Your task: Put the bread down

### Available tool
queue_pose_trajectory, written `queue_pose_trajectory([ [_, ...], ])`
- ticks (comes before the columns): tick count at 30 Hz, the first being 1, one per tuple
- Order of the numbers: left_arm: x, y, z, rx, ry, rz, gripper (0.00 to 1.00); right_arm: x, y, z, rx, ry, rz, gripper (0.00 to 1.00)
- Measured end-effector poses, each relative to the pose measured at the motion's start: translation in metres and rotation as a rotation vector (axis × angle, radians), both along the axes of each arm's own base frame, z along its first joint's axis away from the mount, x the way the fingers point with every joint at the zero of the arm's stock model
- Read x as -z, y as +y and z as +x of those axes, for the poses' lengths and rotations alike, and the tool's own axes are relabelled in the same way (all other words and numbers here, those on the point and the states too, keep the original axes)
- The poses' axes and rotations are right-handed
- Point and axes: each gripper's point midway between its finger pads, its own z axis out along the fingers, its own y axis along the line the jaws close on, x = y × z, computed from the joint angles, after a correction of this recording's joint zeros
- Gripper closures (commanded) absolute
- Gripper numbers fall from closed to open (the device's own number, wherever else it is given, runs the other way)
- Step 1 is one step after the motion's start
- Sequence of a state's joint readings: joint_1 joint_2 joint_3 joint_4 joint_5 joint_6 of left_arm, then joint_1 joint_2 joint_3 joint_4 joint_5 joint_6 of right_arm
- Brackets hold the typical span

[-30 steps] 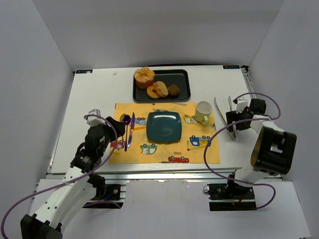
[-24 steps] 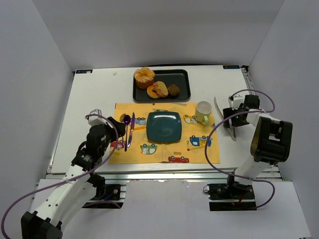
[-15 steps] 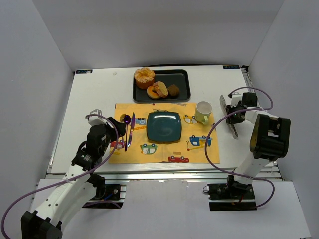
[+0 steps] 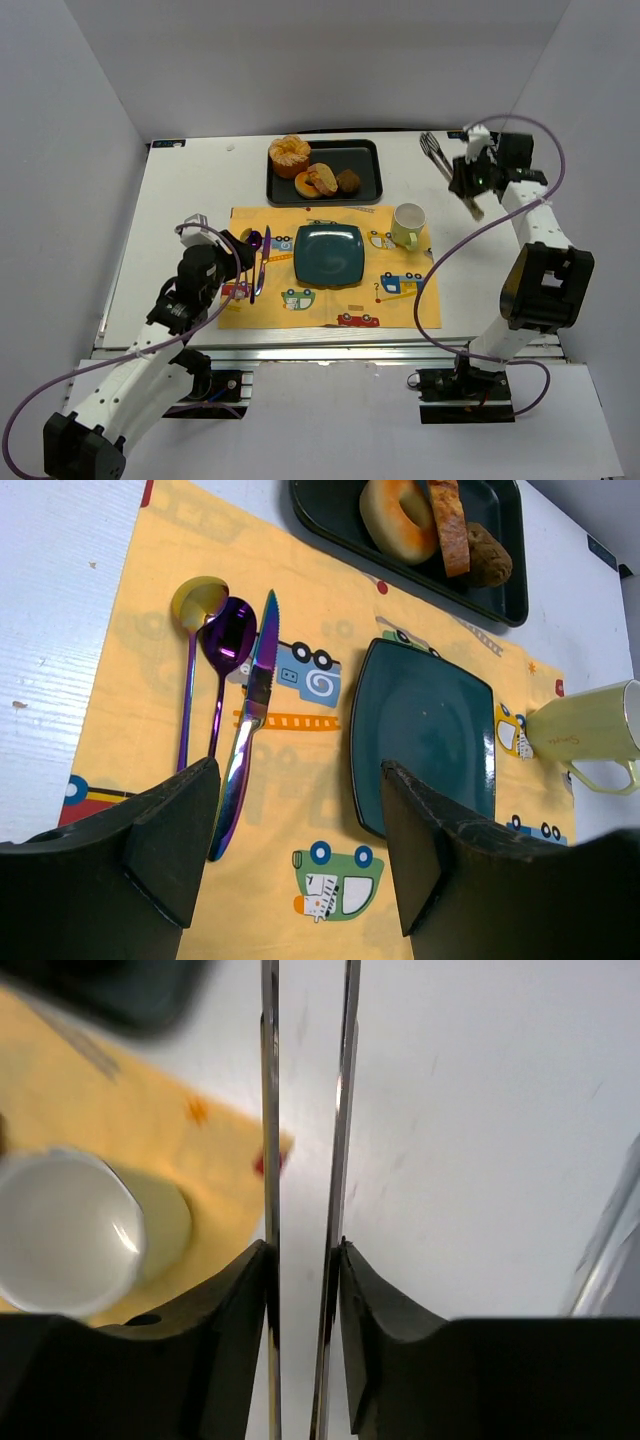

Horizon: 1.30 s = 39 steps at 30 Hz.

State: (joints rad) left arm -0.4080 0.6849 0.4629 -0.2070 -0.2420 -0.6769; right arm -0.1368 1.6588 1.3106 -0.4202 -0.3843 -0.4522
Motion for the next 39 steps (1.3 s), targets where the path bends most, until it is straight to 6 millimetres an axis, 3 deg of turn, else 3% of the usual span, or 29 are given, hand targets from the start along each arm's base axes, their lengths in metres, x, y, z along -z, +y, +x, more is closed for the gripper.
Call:
queue_pose_trajectory([
  [2, -0.003, -0.001, 0.002, 0.004, -0.002, 0.001, 0.26, -0.054, 0.021, 0.024, -0.068, -0.133, 0.009, 0.6],
  [4, -0.006, -0.003, 0.004, 0.008, -0.006, 0.001, 0.26, -0.096, 0.044, 0.036, -0.132, -0.228, 0.019, 0.59],
  [7, -0.01, -0.003, 0.005, 0.009, -0.014, -0.002, 0.26, -0.134, 0.081, 0.042, -0.222, -0.298, 0.035, 0.58],
  [9, -0.014, -0.003, 0.005, 0.009, -0.02, -0.004, 0.26, -0.145, 0.105, 0.044, -0.276, -0.319, 0.042, 0.58],
  [11, -0.016, -0.003, 0.005, 0.008, -0.026, -0.008, 0.25, -0.142, 0.128, 0.044, -0.334, -0.315, 0.036, 0.58],
  [14, -0.019, -0.003, 0.005, 0.007, -0.035, -0.014, 0.26, -0.119, 0.155, 0.037, -0.403, -0.265, 0.01, 0.58],
  [18, -0.021, -0.003, 0.004, 0.004, -0.041, -0.022, 0.26, -0.089, 0.176, 0.028, -0.487, -0.212, -0.067, 0.58],
  [27, -0.022, -0.002, 0.004, -0.001, -0.042, -0.026, 0.25, -0.065, 0.172, 0.015, -0.567, -0.173, -0.226, 0.57],
  [33, -0.013, -0.005, 0.008, 0.004, -0.015, -0.017, 0.25, -0.027, 0.171, -0.007, -0.613, -0.093, -0.303, 0.56],
  [39, -0.012, -0.008, 0.009, 0.015, -0.011, -0.02, 0.25, -0.025, 0.175, -0.008, -0.618, -0.095, -0.321, 0.56],
])
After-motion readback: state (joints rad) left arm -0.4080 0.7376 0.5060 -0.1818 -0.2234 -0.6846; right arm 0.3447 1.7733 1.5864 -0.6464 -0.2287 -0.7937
